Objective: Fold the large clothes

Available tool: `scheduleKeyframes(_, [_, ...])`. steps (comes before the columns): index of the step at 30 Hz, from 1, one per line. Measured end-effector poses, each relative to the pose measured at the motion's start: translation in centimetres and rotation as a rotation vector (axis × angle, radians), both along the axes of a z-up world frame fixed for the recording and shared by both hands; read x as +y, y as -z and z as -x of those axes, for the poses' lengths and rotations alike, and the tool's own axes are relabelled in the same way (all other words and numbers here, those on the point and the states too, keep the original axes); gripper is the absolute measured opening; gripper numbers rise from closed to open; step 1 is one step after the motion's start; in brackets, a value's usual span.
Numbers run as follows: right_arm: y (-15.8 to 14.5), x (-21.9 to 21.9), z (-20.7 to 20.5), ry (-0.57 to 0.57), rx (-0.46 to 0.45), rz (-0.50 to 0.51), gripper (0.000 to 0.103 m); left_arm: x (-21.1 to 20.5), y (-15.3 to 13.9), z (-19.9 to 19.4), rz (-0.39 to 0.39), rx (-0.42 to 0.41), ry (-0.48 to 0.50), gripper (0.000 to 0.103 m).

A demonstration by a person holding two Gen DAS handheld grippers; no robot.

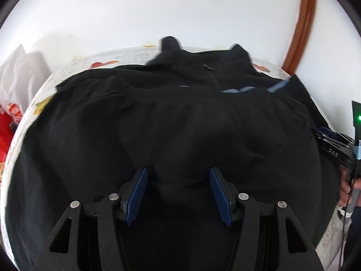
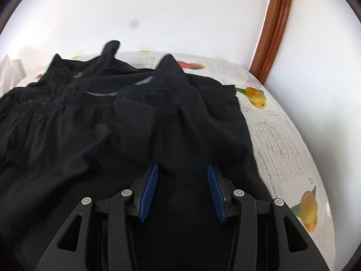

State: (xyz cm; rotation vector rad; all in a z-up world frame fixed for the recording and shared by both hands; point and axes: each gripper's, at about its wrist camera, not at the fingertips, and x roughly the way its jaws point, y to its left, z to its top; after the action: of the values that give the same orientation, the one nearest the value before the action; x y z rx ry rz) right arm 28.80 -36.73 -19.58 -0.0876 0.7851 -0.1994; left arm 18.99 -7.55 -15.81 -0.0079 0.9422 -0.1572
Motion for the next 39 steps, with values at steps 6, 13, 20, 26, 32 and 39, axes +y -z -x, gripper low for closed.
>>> scheduleKeyframes(6, [0.3, -0.6, -0.3, 0.004, 0.002, -0.013, 0.044, 4.1, -0.3, 0.0, -0.024, -0.021, -0.06, 0.056])
scheduleKeyframes(13, [0.3, -0.7, 0.2, -0.006, 0.004, 0.01, 0.044, 6.7, -0.8, 1.4, 0.006, -0.043, -0.071, 0.056])
scheduleKeyframes(20, [0.2, -1.7, 0.3, -0.009, 0.017, 0.02, 0.044, 8.9, -1.2, 1.7, 0.057, -0.05, -0.088, 0.056])
scheduleKeyframes(26, [-0.1, -3.6, 0.0, 0.009, 0.023, 0.03, 0.044, 9.2, -0.3, 0.2, 0.036, -0.036, -0.067, 0.056])
scheduleKeyframes(32, [-0.4, -6.0, 0.1, 0.041, 0.02, 0.028, 0.044, 9.3, -0.2, -1.3, 0.05, -0.024, -0.052, 0.056])
scheduleKeyframes(39, [-1.7, -6.4, 1.5, 0.056, 0.039, 0.022, 0.045, 10.7, -0.7, -0.9, 0.041, -0.018, -0.048, 0.056])
